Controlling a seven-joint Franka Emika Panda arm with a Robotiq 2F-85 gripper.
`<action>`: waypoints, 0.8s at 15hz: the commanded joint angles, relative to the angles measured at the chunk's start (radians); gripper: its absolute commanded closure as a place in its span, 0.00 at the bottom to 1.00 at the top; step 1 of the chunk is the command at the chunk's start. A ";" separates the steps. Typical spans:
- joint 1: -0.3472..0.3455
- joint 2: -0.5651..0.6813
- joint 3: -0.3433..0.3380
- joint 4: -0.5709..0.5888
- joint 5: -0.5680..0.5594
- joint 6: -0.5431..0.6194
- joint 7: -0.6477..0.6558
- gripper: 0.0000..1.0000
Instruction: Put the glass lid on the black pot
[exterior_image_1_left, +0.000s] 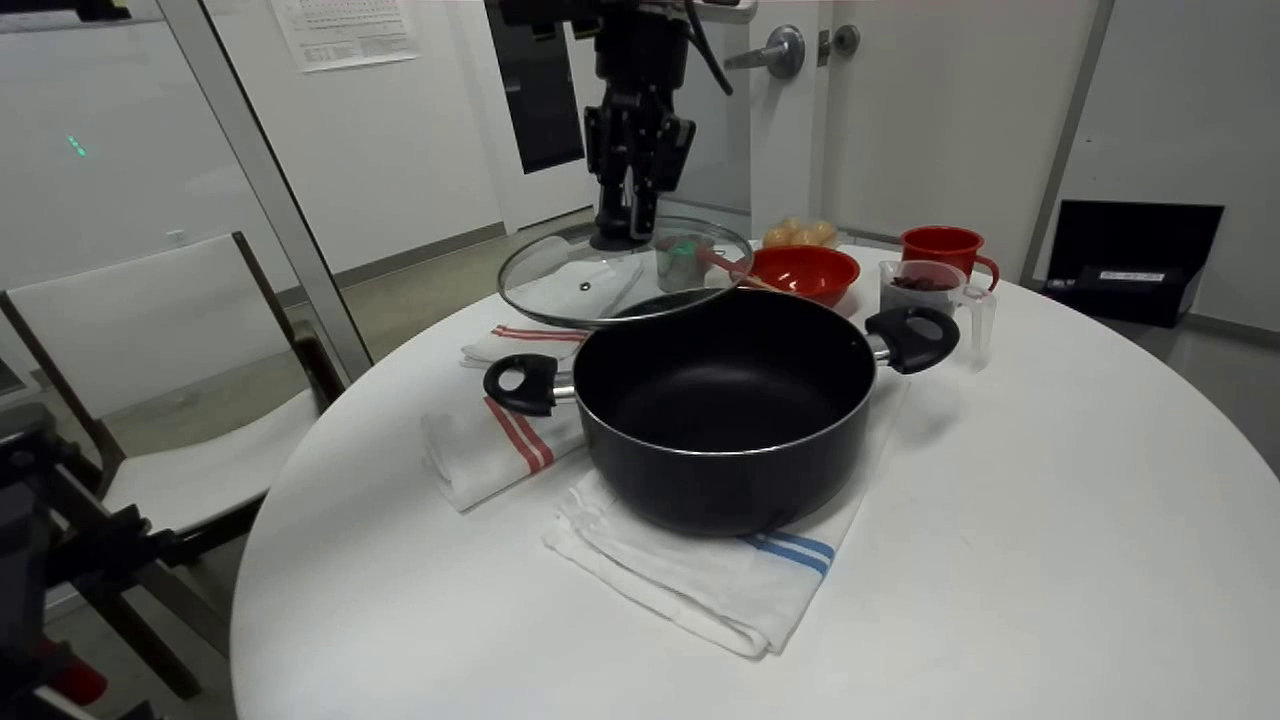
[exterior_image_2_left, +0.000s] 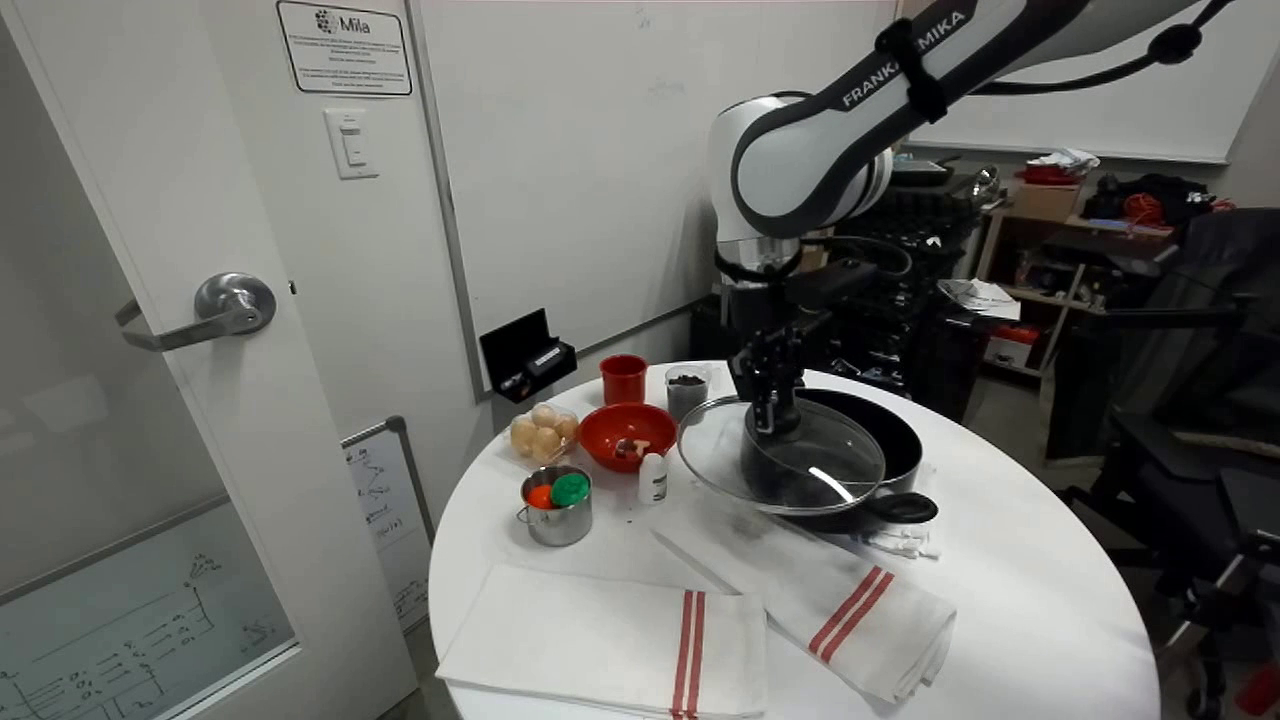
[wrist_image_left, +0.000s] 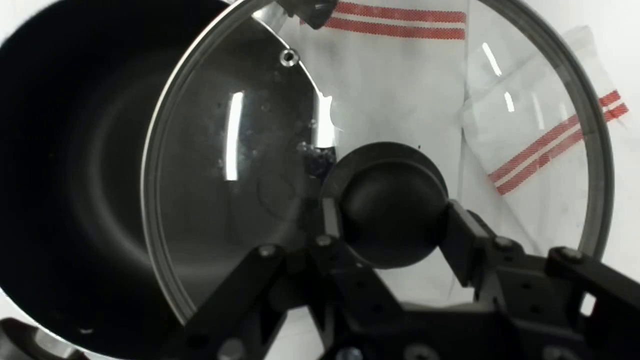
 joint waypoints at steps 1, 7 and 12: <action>-0.038 -0.067 -0.014 -0.093 0.062 0.037 0.032 0.75; -0.088 -0.063 -0.042 -0.114 0.117 0.064 0.061 0.75; -0.120 -0.055 -0.061 -0.102 0.140 0.058 0.081 0.75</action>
